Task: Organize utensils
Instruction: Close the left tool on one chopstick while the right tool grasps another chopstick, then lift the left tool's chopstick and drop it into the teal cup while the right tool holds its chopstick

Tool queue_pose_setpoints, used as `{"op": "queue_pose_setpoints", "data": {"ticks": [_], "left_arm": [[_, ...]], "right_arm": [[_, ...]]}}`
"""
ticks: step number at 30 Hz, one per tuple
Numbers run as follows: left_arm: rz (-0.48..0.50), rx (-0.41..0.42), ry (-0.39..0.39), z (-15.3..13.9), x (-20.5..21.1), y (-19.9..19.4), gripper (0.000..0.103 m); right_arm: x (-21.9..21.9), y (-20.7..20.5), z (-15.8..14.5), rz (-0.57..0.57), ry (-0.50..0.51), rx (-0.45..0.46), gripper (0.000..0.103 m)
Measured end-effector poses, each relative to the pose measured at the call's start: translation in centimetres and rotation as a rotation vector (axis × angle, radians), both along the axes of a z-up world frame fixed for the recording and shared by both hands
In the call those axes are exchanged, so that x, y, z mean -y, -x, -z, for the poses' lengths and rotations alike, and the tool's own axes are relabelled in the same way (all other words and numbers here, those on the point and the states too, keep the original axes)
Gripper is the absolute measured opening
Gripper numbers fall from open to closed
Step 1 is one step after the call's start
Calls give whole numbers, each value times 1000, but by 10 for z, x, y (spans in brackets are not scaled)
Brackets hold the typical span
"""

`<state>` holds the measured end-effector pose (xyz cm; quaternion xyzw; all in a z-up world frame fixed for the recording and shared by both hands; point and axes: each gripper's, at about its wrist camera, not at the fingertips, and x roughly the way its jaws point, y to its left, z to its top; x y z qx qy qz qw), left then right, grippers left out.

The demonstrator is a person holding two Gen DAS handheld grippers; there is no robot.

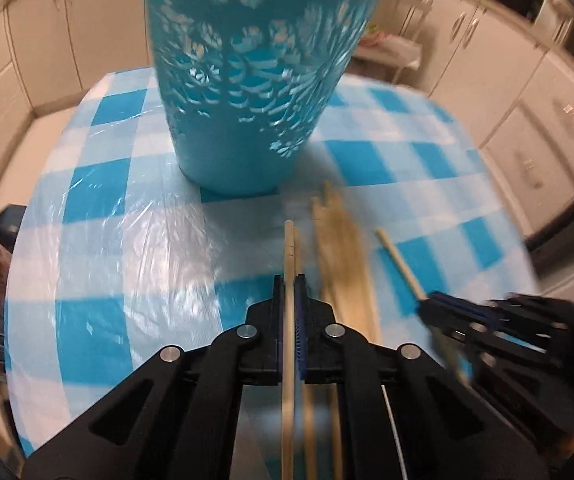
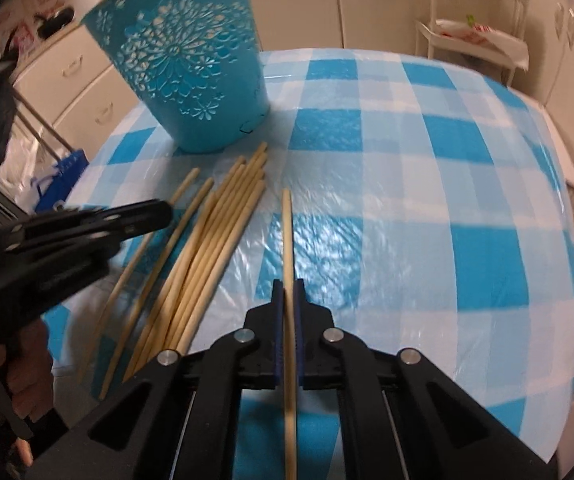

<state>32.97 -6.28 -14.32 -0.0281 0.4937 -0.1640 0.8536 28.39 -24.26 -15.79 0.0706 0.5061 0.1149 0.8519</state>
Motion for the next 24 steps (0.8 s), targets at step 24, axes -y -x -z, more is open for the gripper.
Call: {"op": "queue_pose_setpoints", "data": {"ticks": [24], "left_arm": [[-300,752,301,-213,-43,-59,5]], "right_arm": [[23,15,11,123,-223,78,6]]}}
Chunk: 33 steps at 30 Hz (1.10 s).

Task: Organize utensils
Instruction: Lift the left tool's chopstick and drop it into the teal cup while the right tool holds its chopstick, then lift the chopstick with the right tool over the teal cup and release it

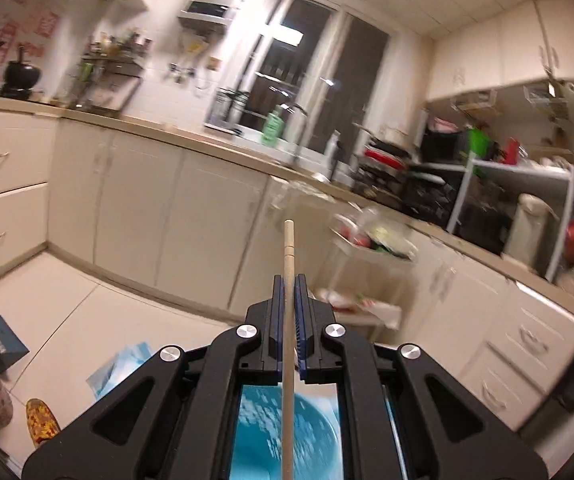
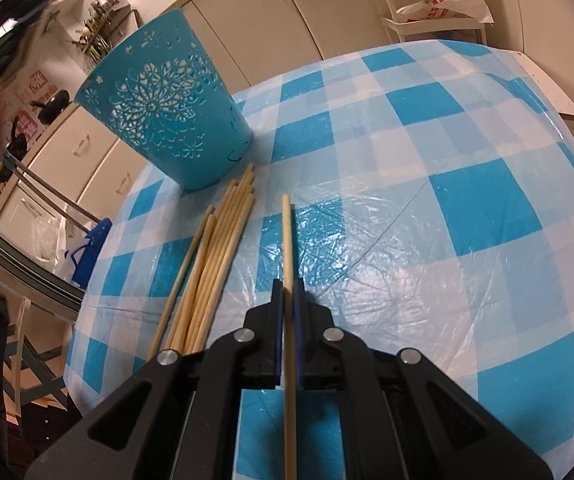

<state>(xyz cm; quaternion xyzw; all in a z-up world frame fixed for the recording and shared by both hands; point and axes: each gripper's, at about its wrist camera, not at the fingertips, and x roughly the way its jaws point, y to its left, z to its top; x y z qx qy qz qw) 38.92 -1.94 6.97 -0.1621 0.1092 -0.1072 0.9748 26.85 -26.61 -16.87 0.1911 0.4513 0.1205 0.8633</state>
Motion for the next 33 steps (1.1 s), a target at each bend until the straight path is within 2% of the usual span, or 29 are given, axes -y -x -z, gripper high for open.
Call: {"op": "queue_pose_setpoints", "data": {"ticks": [9,15,24,27,29,31,33], "left_arm": [[-112,7,-46,31,15,-34,5],[-114,-13,-94,52,22,-28,5],[-71,-123,-234,92,35,-20,6],[-65,-146,-255,97,33,-12,15],[-73,-153,-257,98,28,-3,26],[-92,-146,-256,96,22,11,44],[-105,-136,-250,94,15,26,54]], "right_arm": [[2,3,2,-1,-3,8,6],[3,4,2,1,-13,7,6],[5,5,2,2,-30,5,6],[7,5,2,3,-45,3,6],[9,5,3,4,-57,0,6],[10,6,3,6,-69,-1,6],[10,8,1,6,-75,10,6]]}}
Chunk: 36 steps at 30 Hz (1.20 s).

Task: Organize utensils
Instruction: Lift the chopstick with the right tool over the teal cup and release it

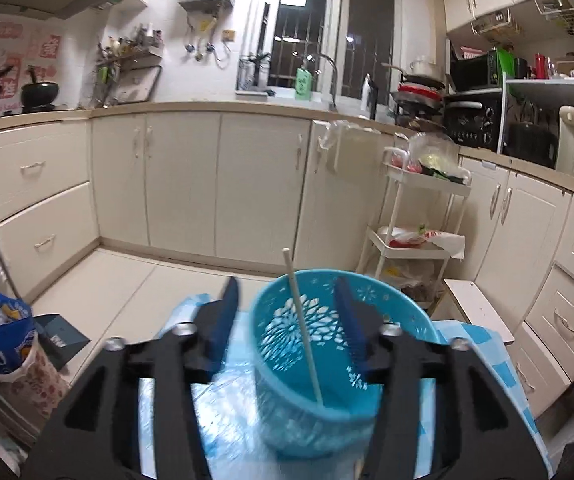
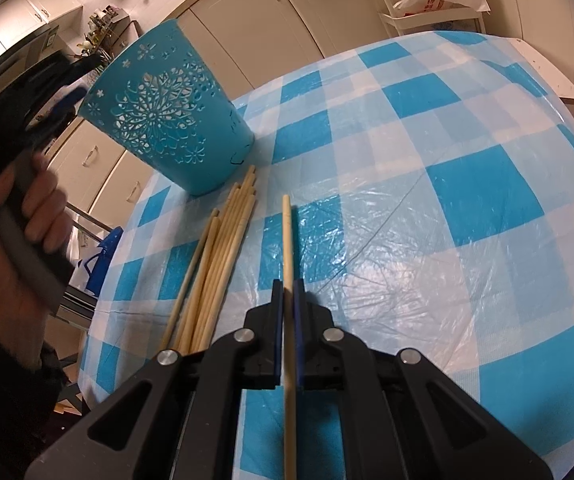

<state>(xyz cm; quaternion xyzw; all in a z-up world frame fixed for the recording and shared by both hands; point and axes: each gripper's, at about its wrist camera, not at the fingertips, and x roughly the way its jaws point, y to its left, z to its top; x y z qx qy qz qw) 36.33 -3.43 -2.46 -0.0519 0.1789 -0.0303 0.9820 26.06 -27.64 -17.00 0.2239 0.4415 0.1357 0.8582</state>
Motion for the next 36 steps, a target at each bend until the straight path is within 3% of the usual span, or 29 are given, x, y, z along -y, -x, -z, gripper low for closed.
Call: {"op": "queue_pose_setpoints", "data": {"ticks": [4,6,15,20,27,31,33,36], "left_arm": [[-24,14,15,1,-15,37,70],[-35,4,18,8,-22,58,73],[-56,-160,62,64,-50,107,74],[-81,-216,94,89,-62,117,74],[-83,-277,164,114,-72,108,74],[-76,-270,192,114,-75,105,74],[-72,-278,205,116,-75,103,74],[-68,-274,214,116,-75,104,74]], "right_arm": [[0,5,-8,-6,-25,47,6],[-1,8,-12,-3,-49,64,6],[-5,11,-70,-13,-93,246,6],[-2,3,-96,3,-114,295,6],[-43,-53,-179,-46,-94,524,6],[-73,-96,-223,-27,-61,666,6],[-86,-122,-237,-1,-58,712,6],[-99,-154,-235,38,-32,725,6]]}}
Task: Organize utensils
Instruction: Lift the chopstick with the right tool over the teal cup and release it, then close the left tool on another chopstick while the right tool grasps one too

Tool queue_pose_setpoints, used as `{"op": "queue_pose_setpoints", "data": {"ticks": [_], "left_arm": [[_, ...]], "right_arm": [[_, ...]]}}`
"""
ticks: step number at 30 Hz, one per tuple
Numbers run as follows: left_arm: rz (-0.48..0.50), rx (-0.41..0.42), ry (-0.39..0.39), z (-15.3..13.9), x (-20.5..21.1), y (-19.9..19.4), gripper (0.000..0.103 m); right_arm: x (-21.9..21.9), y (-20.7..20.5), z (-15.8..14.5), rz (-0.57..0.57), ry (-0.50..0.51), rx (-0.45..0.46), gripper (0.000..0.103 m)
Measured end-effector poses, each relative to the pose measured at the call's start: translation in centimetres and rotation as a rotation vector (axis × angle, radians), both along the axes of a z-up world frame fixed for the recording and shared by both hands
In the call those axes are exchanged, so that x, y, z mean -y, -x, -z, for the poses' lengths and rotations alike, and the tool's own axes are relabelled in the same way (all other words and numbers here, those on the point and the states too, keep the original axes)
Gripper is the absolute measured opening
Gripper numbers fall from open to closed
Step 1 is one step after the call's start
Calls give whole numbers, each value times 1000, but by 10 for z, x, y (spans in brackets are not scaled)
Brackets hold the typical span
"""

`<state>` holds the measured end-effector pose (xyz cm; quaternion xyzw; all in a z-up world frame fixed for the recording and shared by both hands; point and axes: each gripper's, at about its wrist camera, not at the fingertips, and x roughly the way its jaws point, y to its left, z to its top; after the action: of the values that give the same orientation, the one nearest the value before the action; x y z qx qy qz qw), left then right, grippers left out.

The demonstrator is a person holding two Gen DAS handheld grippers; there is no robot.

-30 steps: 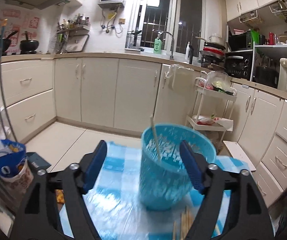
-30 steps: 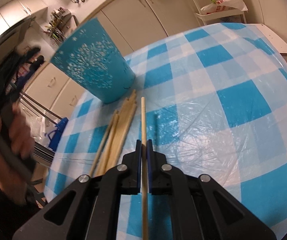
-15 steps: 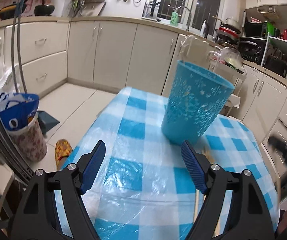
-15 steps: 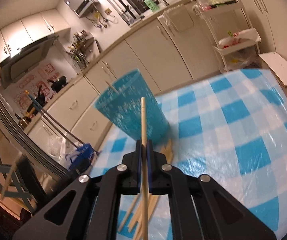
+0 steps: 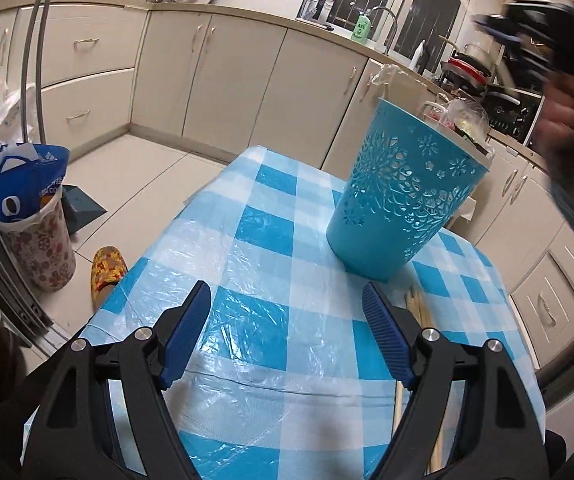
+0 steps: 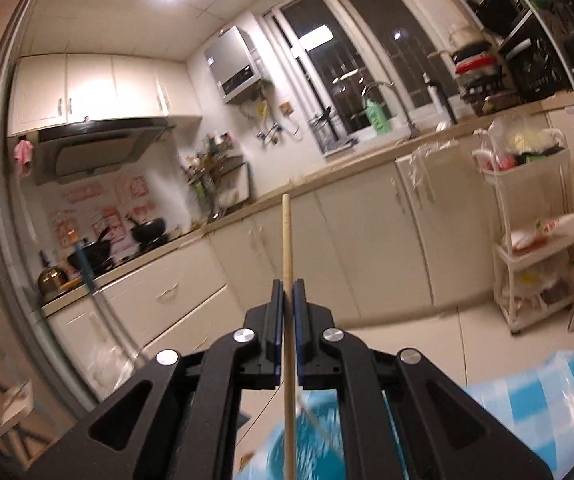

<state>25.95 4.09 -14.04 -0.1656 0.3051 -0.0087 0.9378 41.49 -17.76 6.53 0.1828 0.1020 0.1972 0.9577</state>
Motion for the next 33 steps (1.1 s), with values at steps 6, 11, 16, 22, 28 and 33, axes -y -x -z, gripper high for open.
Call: {"op": "queue_pose_setpoints", "data": {"ticks": [6,11,16,22,28,33], "left_arm": [[-12,-7,36,3,-6,-1,74],[-13,-12,39,3,-6,-2,74],[-26,-27,45,6,-7,-3,74],[-43,-29,35,6,-8,-2,78],[-42,-49,-13,2,-1,4,82],[-23,-53,-27,-3,4,20,83]], "right_arm": [[-17,-31,33,4,97,-101,6],[-20,-17,57,-12,162,-152,8],[-8,6,71,-29,164,-197,18],[20,91,92,1,155,-270,41],[45,172,161,64,209,-502,41],[55,195,199,76,225,-634,32]]}}
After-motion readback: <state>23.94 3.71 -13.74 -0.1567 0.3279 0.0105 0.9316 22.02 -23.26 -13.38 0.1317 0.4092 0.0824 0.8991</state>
